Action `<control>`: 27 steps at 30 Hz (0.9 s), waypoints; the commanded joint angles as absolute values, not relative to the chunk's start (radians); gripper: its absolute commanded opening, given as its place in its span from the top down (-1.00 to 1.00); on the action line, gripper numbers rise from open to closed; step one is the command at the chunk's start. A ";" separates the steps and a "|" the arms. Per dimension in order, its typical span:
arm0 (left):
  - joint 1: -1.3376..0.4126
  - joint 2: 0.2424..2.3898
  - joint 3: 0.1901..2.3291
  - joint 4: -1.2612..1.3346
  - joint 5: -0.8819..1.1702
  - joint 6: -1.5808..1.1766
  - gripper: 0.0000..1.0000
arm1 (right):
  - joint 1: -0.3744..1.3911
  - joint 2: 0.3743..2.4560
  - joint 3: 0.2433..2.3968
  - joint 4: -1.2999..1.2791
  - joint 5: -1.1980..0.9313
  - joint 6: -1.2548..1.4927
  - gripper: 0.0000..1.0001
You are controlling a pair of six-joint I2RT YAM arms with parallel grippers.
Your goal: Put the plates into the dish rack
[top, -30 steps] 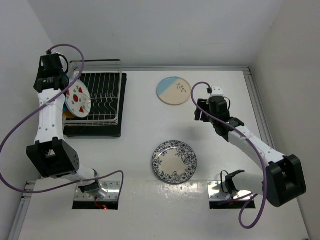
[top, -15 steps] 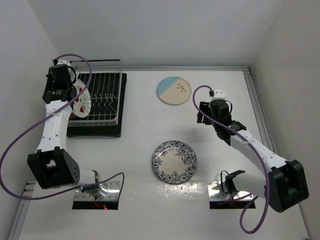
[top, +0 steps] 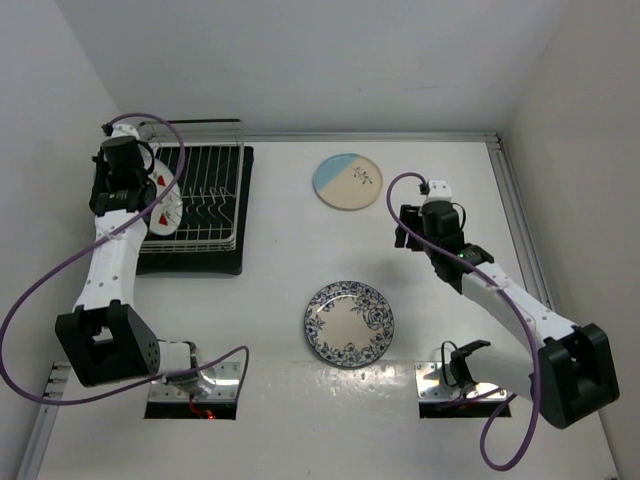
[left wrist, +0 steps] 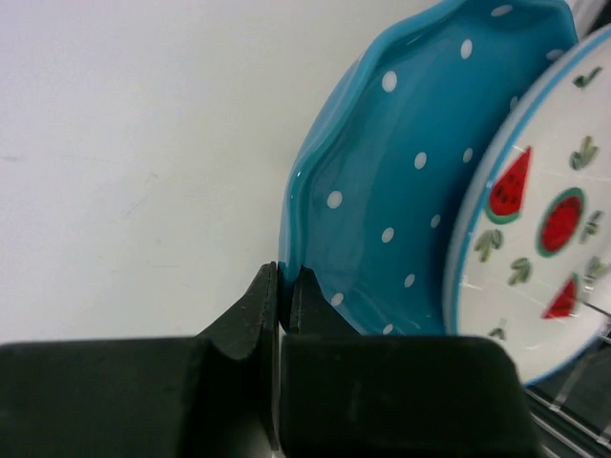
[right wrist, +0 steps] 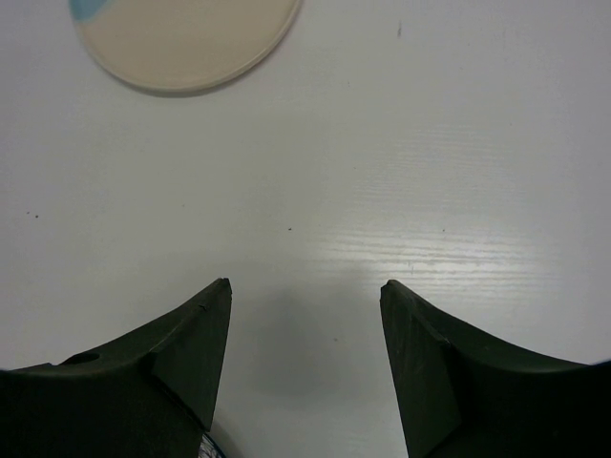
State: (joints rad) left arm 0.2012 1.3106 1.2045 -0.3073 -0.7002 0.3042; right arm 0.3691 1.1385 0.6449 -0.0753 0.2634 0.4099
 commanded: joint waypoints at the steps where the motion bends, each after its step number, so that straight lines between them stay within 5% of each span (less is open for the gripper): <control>1: 0.192 1.312 1.220 -0.311 -0.715 0.195 1.00 | 0.370 1.111 0.638 -0.034 0.282 0.400 -0.28; 7: 0.172 1.290 1.173 -0.168 -0.848 0.242 1.00 | 0.370 1.109 0.635 -0.020 0.285 0.393 -0.28; 19: 0.143 1.299 1.052 -0.164 -0.718 0.244 1.00 | 0.367 1.075 0.615 -0.029 0.304 0.382 -0.28; 27: 0.163 1.359 1.098 -0.164 -0.620 0.253 0.73 | 0.367 1.060 0.603 -0.032 0.305 0.383 -0.30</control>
State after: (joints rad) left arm 0.1593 1.3373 1.0504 -0.2150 -0.6907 0.2584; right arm 0.3687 1.0866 0.6125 -0.0612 0.2863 0.3920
